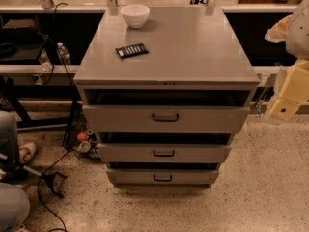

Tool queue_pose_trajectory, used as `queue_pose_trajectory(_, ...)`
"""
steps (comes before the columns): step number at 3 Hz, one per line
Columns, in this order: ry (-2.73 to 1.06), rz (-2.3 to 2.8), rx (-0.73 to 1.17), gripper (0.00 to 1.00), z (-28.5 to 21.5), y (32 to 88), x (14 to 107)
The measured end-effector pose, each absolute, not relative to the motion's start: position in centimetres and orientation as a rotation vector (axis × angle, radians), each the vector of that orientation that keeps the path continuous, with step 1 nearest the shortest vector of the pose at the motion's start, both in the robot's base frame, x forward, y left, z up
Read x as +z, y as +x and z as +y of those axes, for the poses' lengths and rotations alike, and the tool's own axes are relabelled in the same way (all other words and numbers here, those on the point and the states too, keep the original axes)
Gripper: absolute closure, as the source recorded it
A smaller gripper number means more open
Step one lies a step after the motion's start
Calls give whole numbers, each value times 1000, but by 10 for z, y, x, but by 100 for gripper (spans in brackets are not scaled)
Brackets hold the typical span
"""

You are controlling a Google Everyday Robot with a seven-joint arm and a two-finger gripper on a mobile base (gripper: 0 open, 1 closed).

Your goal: Open middle drawer

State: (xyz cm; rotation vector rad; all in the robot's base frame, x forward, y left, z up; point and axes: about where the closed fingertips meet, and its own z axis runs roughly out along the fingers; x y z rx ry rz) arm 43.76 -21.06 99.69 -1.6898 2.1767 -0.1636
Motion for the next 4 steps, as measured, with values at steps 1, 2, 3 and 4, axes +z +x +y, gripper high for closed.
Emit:
queue_pose_trajectory(1,-1693,2171,-163,0,-210,437,995)
queue_pose_trajectory(2,-1706,2152,-160,0,-209,434,985)
queue_pose_trajectory(3,-1747,2113,-132,0,-206,430,950)
queue_pose_trajectory(4,-1786,2061,-73,0,-206,426,912)
